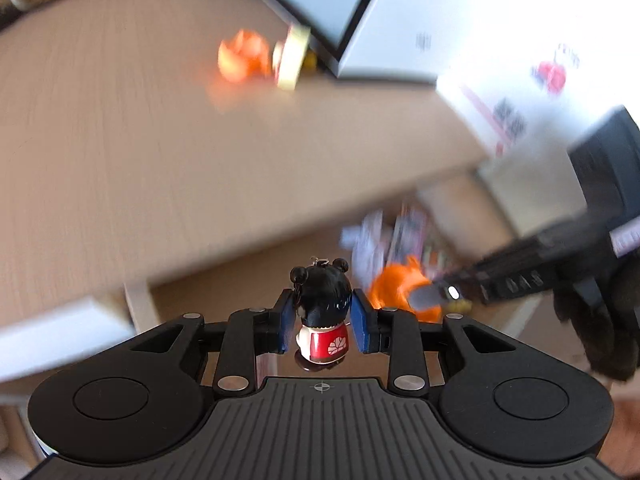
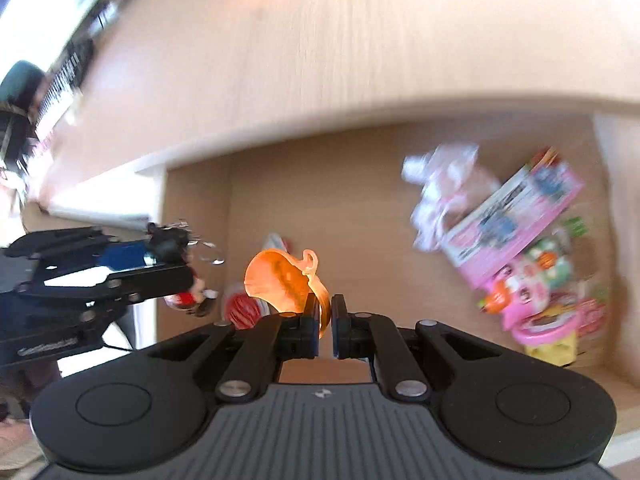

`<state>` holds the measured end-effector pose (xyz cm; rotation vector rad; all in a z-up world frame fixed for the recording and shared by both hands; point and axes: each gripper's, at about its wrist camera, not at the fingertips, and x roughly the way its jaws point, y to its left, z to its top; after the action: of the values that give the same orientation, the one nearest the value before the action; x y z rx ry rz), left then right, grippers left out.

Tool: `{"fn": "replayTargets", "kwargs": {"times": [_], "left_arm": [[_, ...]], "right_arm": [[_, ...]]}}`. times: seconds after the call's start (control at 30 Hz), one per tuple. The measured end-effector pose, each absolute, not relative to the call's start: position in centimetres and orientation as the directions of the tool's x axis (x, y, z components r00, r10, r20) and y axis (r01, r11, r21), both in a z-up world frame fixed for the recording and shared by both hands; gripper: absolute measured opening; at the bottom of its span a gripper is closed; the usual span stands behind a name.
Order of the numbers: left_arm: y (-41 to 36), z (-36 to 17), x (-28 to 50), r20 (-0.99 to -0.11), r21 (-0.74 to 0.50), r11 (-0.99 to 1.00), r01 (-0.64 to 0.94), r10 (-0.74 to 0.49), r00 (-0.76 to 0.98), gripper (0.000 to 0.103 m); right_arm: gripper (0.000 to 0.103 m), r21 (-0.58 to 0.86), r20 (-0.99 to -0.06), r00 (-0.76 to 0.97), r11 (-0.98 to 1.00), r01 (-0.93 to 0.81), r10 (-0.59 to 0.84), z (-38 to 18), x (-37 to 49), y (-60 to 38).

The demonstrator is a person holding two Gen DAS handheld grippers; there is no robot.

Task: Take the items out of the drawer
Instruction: 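Grasp the orange pumpkin toy with the right tool while the left carries the doll to the desk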

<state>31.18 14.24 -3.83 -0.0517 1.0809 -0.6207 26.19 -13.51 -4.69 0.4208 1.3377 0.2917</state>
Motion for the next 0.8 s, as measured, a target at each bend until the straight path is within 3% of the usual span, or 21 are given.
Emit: {"fn": "replayTargets", "kwargs": {"times": [0.2,0.4,0.57,0.67,0.8], "left_arm": [[12.9,-2.1,35.4,-0.745,-0.294,0.873,0.389,-0.464,0.48,0.033],[11.6,-3.3,39.8,-0.708,-0.241,0.908,0.342,-0.405,0.578,0.033],[11.1,-3.8,40.8,-0.703,-0.153,0.931,0.332,-0.338,0.626,0.033],[11.0,-3.9,40.6,-0.679,-0.128,0.932,0.339,-0.331,0.656,0.033],[11.9,-3.8,39.8,-0.658,-0.135,0.934,0.33,-0.334,0.675,0.033]], "right_arm": [[0.006,0.466,-0.81,0.415,0.885,0.023,0.415,-1.1,28.9,-15.2],[0.006,0.353,-0.767,0.57,0.936,-0.006,0.293,0.6,32.9,-14.9],[0.013,0.206,-0.734,0.656,0.978,-0.031,0.176,0.0,35.9,-13.1],[0.021,0.187,-0.713,0.682,0.981,-0.039,0.163,0.1,36.2,-13.1],[0.021,0.166,-0.685,0.717,0.986,-0.019,0.129,-0.7,35.3,-13.4]]}}
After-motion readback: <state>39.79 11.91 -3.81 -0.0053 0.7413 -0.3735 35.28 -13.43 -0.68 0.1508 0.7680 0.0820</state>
